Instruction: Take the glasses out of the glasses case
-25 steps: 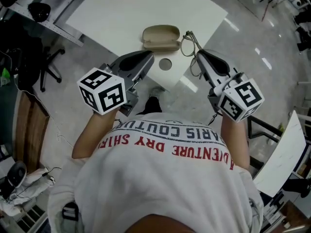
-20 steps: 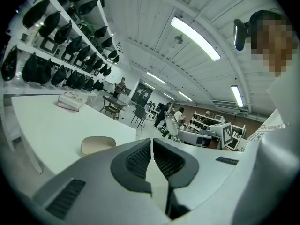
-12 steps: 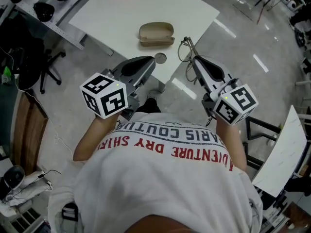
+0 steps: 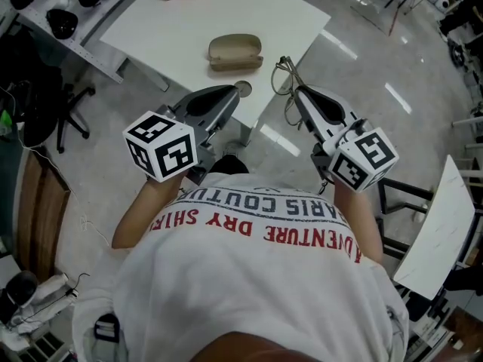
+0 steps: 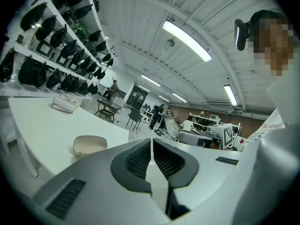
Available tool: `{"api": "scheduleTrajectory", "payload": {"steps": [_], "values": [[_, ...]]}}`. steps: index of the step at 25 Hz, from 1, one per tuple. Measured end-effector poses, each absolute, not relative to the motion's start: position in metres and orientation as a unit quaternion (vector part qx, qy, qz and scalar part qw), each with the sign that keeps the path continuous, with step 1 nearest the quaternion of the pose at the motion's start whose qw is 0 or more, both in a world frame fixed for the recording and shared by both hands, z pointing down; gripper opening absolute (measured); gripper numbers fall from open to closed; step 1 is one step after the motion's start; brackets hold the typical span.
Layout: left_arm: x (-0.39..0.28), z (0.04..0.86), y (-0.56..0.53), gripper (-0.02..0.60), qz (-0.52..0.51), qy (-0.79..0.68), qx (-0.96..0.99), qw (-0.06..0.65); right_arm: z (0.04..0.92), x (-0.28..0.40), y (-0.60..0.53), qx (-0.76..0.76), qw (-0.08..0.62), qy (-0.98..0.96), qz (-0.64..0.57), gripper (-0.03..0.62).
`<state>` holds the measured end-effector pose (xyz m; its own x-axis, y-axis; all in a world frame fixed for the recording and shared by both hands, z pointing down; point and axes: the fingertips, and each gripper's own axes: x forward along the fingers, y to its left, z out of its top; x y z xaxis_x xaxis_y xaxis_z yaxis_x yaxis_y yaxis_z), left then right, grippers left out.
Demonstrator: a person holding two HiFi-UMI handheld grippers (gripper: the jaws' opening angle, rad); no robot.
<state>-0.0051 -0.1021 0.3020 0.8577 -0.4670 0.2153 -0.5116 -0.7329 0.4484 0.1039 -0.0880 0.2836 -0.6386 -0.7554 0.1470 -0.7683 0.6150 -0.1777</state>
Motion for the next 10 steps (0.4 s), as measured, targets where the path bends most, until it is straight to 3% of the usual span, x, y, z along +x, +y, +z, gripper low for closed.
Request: {"api": "scheduleTrajectory", "payload": {"steps": [10], "values": [[-0.0038, 0.3005, -0.1042, 0.038, 0.046, -0.265, 0.929, 0.255, 0.2839, 0.1032, -0.0902, 0.421, 0.036, -0.899, 0.115, 0.032]]}}
